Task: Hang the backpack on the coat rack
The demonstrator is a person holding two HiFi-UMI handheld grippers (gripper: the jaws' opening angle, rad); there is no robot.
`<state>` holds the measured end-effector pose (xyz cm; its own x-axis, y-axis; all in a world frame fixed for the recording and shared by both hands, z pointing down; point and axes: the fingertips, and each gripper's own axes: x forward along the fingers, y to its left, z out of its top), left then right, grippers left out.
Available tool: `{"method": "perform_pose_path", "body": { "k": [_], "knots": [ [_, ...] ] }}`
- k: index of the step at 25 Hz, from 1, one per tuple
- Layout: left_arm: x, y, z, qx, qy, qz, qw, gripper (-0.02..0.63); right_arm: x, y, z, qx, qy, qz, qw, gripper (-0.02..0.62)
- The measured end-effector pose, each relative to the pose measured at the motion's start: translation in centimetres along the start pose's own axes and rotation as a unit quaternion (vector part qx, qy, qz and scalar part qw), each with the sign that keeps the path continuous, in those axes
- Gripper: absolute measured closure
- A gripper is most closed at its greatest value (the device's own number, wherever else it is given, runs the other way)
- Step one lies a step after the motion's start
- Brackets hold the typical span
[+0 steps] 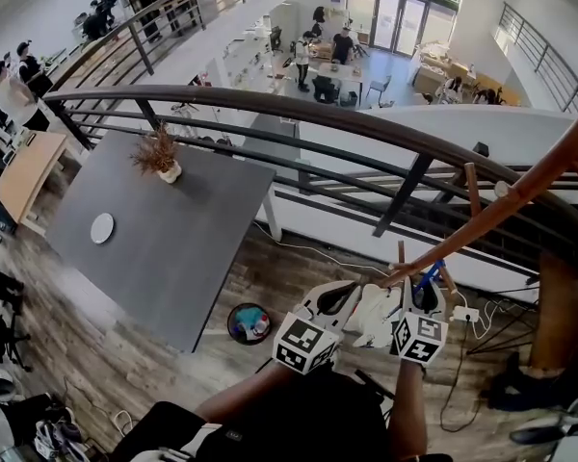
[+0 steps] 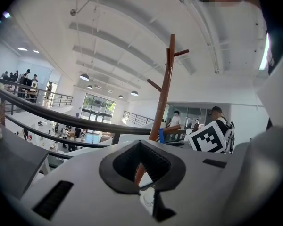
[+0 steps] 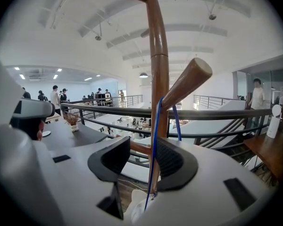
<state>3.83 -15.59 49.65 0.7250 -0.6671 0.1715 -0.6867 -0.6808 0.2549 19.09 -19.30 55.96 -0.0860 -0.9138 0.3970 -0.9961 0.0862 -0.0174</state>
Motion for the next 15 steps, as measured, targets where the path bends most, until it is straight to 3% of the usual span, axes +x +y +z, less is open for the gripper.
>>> {"method": "perform_pose_path", "body": {
  "k": [15],
  "knots": [
    [-0.22, 0.41, 0.32, 0.000, -0.003, 0.013, 0.9999, 0.607, 0.38, 0.62, 0.54, -0.011, -0.005, 0.014, 1.000, 0.439]
  ]
}}
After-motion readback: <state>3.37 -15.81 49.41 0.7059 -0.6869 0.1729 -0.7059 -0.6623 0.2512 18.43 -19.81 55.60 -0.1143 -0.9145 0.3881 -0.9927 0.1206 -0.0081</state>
